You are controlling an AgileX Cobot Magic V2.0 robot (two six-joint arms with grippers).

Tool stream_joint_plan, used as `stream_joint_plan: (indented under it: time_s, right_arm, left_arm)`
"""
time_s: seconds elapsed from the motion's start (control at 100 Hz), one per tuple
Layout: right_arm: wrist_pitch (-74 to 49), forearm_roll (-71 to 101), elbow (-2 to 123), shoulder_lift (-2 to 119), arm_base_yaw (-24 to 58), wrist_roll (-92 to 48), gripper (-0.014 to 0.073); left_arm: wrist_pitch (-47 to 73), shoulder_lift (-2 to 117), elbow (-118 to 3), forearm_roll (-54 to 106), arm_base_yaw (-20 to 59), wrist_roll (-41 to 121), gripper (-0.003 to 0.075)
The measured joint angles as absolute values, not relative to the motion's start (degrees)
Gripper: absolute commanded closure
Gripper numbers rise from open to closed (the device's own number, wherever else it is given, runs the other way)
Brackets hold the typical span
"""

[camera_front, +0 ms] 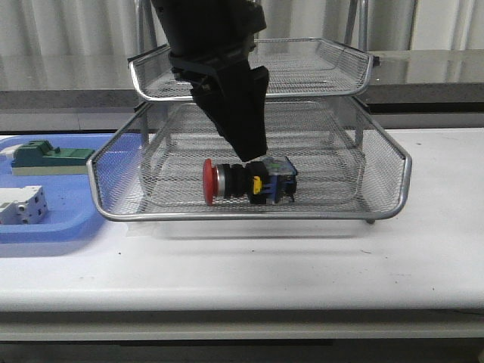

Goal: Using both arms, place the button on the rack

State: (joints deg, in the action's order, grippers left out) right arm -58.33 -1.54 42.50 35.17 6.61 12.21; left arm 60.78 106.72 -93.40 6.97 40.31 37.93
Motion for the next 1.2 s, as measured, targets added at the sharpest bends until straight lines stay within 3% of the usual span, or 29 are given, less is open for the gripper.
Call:
stream_joint_plan:
  time_s: [0.43,0.79,0.99,1.2]
  right_arm:
    - [-58.33,-1.54,42.50,35.17,6.61,12.21,0.0664]
    - [-58.33,-1.54,42.50,35.17,6.61,12.21,0.0664]
    - [-58.33,-1.54,42.50,35.17,6.61,12.21,0.0664]
    - [-58.33,-1.54,42.50,35.17,6.61,12.21,0.0664]
  left_arm:
    - [66.58,100.11,-97.18,6.97,39.36,32.68,0.0290]
    - [71.48,89.31,-95.96,7.43,24.02,29.52,0.0290]
    - [69.13,81.25,-88.92,11.34,15.42,29.00,0.0290]
    - [54.72,68.68,-73.71,14.96,12.70,28.96,0.0290]
